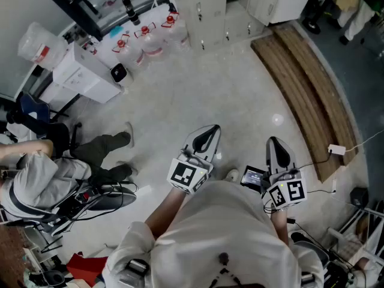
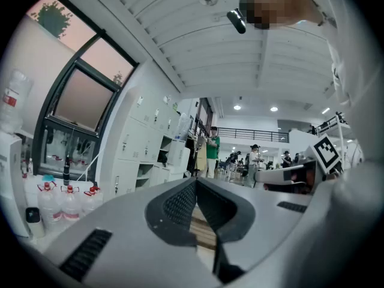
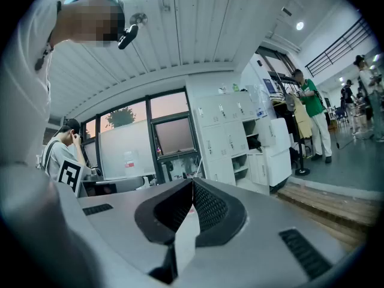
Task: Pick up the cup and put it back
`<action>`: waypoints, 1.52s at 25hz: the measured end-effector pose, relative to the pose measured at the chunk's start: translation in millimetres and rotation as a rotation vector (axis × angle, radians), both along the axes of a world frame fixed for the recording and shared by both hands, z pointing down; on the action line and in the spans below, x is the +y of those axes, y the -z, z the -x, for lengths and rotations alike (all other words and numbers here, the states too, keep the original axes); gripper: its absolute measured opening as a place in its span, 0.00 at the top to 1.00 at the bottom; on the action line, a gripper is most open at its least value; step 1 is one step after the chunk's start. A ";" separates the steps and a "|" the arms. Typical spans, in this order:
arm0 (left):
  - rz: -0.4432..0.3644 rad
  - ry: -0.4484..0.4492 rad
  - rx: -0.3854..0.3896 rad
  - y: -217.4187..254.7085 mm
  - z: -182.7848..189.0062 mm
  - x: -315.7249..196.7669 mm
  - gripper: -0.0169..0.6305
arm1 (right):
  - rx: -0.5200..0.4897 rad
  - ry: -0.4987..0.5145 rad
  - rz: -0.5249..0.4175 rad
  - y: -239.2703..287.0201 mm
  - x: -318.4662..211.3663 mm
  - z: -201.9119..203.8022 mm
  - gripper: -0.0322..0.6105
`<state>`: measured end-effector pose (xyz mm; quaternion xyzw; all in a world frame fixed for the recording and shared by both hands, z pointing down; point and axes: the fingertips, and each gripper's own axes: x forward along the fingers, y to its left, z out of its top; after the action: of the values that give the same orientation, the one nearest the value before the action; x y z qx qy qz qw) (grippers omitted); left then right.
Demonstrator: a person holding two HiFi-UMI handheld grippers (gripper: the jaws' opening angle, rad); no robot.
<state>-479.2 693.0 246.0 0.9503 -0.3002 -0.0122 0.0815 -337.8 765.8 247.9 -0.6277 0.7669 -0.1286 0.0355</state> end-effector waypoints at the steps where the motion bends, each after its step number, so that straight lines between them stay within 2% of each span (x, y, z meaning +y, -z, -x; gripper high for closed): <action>1: 0.003 -0.011 -0.002 0.2 -7.8 6.7 0.96 | 0.000 -0.001 0.009 -2.5 4.5 -5.4 0.91; 5: 0.021 -0.038 -0.012 -1.5 -31.2 33.3 0.96 | 0.000 -0.001 0.027 -9.0 23.1 -25.1 0.91; 12: 0.015 -0.033 -0.058 -5.8 -44.0 48.8 0.96 | -0.012 0.008 0.008 -8.9 39.1 -42.8 0.91; 22: -0.017 0.001 -0.043 -1.5 -78.4 60.1 0.96 | 0.004 0.015 -0.026 -7.3 62.4 -86.5 0.91; 28: -0.032 0.037 -0.017 -1.7 -94.8 65.6 0.96 | 0.078 0.034 -0.040 -8.9 73.0 -107.0 0.91; 33: -0.011 0.039 -0.018 -8.0 -104.9 59.7 0.96 | 0.052 0.025 -0.005 -20.1 70.8 -119.2 0.91; 38: 0.002 0.046 -0.010 -14.4 -105.1 24.2 0.96 | 0.043 0.023 0.021 -30.7 37.2 -122.3 0.91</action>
<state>-374.1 717.2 260.4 0.9431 -0.3224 -0.0091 0.0807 -215.5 803.0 278.6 -0.6218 0.7734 -0.1234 0.0108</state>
